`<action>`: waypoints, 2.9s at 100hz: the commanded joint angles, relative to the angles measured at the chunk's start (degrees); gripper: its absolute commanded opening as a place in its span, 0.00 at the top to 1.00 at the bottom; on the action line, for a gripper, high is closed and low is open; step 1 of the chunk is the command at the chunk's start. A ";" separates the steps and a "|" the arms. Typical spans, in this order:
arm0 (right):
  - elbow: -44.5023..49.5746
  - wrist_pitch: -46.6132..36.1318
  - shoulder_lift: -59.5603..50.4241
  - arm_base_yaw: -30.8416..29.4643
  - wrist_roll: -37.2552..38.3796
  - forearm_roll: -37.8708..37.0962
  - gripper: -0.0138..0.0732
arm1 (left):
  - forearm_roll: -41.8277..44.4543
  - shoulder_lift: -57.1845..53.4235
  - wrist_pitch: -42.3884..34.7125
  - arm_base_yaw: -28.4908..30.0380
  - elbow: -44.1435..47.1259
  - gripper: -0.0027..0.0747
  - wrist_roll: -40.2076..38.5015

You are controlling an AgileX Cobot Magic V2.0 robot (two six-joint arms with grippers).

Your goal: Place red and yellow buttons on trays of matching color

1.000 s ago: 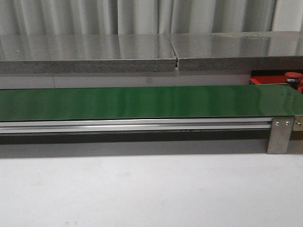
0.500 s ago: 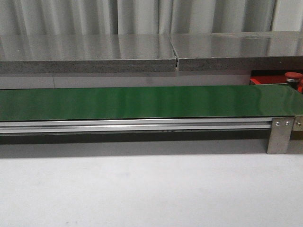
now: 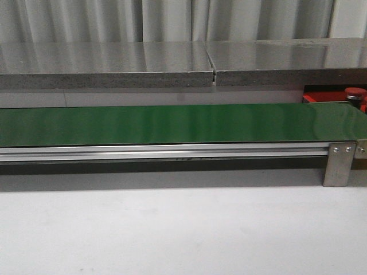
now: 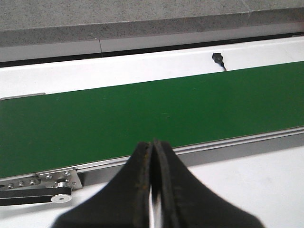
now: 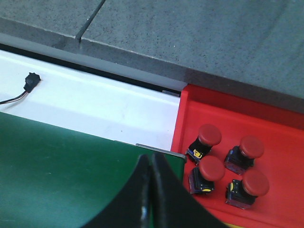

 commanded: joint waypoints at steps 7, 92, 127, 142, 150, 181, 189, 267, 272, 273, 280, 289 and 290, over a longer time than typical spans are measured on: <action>3.33 -8.03 -6.74 -0.04 -0.49 0.34 0.92 | -0.63 0.07 -4.08 -0.48 -1.61 0.99 0.04; 33.87 -25.51 -34.53 -0.10 0.30 8.78 0.92 | -0.63 0.07 -4.08 -0.48 -1.61 0.99 0.04; 47.01 -26.88 -46.57 -0.10 0.55 7.39 0.92 | -0.63 0.07 -4.08 -0.48 -1.61 0.99 0.04; 49.86 -27.34 -50.22 -0.21 13.26 -9.85 0.92 | -0.63 0.07 -4.08 -0.48 -1.61 0.99 0.04; 51.15 -28.12 -51.82 -0.21 19.46 -16.73 0.92 | -0.63 0.07 -4.08 -0.48 -1.61 0.99 0.04; 59.17 -28.47 -63.70 -0.21 20.62 -17.47 0.92 | -0.63 0.07 -4.08 -0.48 -1.61 0.99 0.04; 59.25 -24.74 -67.44 -0.21 20.62 -17.11 0.92 | -0.63 0.07 -4.08 -0.48 -1.61 0.99 0.04; 59.25 -24.19 -69.73 -0.21 14.52 -10.72 0.92 | -0.63 0.07 -4.19 -0.48 -1.61 0.99 0.04; 59.25 -24.19 -69.73 -0.21 14.52 -10.72 0.92 | -0.63 0.07 -4.19 -0.48 -1.61 0.99 0.04; 59.25 -24.19 -69.73 -0.21 14.52 -10.72 0.92 | -0.63 0.07 -4.19 -0.48 -1.61 0.99 0.04; 59.25 -24.19 -69.73 -0.21 14.52 -10.72 0.92 | -0.63 0.07 -4.19 -0.48 -1.61 0.99 0.04; 59.25 -24.19 -69.73 -0.21 14.52 -10.72 0.92 | -0.63 0.07 -4.19 -0.48 -1.61 0.99 0.04; 59.25 -24.19 -69.73 -0.21 14.52 -10.72 0.92 | -0.63 0.07 -4.19 -0.48 -1.61 0.99 0.04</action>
